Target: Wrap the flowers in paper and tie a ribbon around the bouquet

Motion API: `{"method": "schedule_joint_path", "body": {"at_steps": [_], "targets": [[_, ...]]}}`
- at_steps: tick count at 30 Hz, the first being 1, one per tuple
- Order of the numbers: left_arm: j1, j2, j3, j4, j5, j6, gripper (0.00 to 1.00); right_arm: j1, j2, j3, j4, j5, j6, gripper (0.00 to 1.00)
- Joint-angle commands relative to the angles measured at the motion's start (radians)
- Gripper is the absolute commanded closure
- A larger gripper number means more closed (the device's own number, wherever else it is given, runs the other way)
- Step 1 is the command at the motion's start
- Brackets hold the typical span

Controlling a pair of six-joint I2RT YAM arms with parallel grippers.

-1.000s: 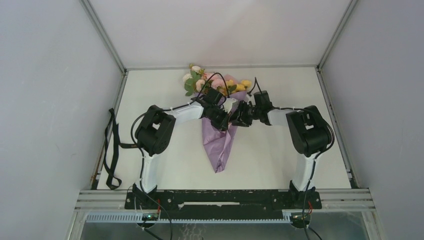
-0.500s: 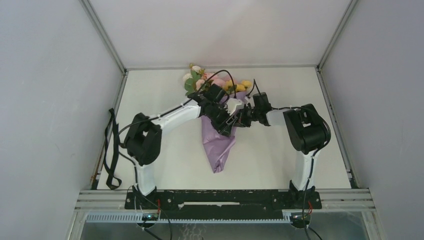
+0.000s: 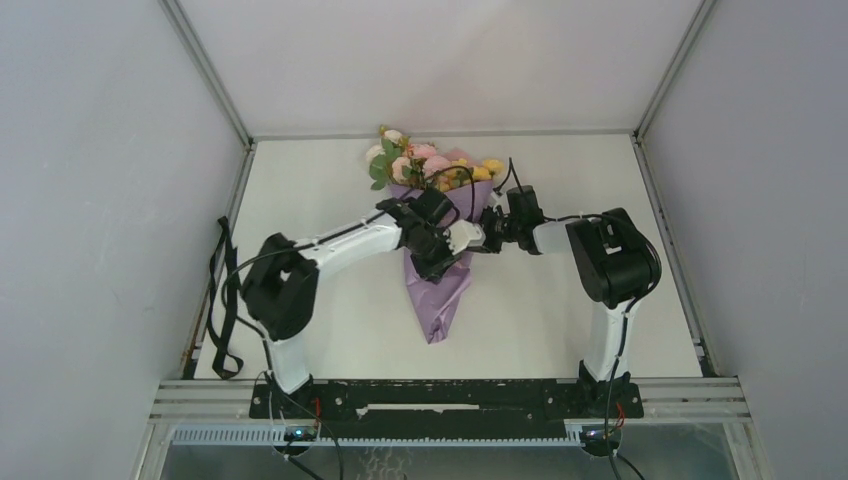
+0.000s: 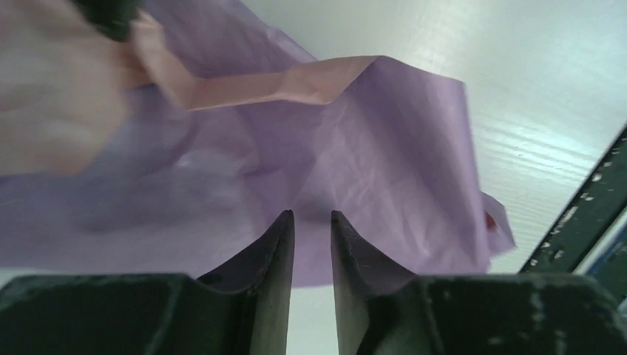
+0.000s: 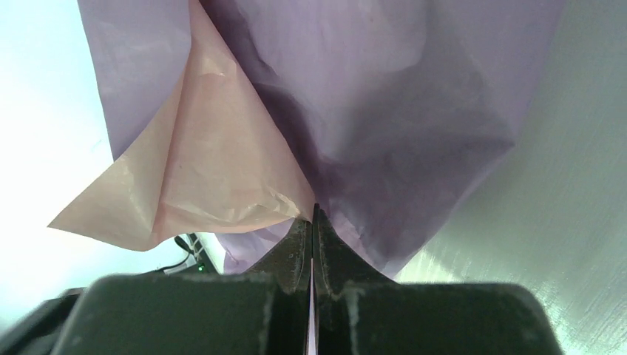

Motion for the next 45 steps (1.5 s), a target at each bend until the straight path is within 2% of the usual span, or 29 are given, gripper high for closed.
{"method": "schedule_joint_path", "body": {"at_steps": [1,7,9,14,18,22,27,31,35,45], "targets": [[-0.089,0.04,-0.037,0.084,-0.056,0.046,0.67,-0.002,-0.042,-0.014,0.07,0.024,0.019,1.0],[-0.226,0.067,-0.108,0.184,-0.11,0.131,0.49,-0.003,-0.062,-0.041,0.109,0.04,0.041,1.0],[-0.265,0.09,-0.134,0.199,-0.148,0.175,0.47,-0.003,-0.073,-0.041,0.101,0.044,0.037,0.94],[-0.287,0.152,-0.166,0.195,-0.213,0.21,0.46,-0.051,-0.152,-0.042,0.053,0.041,-0.024,0.73],[-0.279,0.185,-0.164,0.193,-0.226,0.21,0.47,-0.141,-0.205,-0.009,0.043,-0.074,-0.091,0.58],[-0.279,0.185,-0.158,0.196,-0.217,0.205,0.48,-0.146,-0.237,0.109,-0.124,-0.072,-0.24,0.53],[-0.279,0.188,-0.164,0.199,-0.217,0.212,0.48,-0.085,-0.227,0.196,-0.212,-0.003,-0.3,0.42],[-0.279,0.181,-0.172,0.21,-0.213,0.207,0.48,-0.032,-0.193,0.254,-0.33,0.101,-0.319,0.38],[-0.279,0.169,-0.193,0.232,-0.2,0.208,0.48,-0.037,-0.18,0.269,-0.39,0.196,-0.314,0.37],[-0.263,0.177,-0.192,0.237,-0.159,0.213,0.51,-0.026,-0.268,0.254,-0.406,0.07,-0.382,0.34]]}}
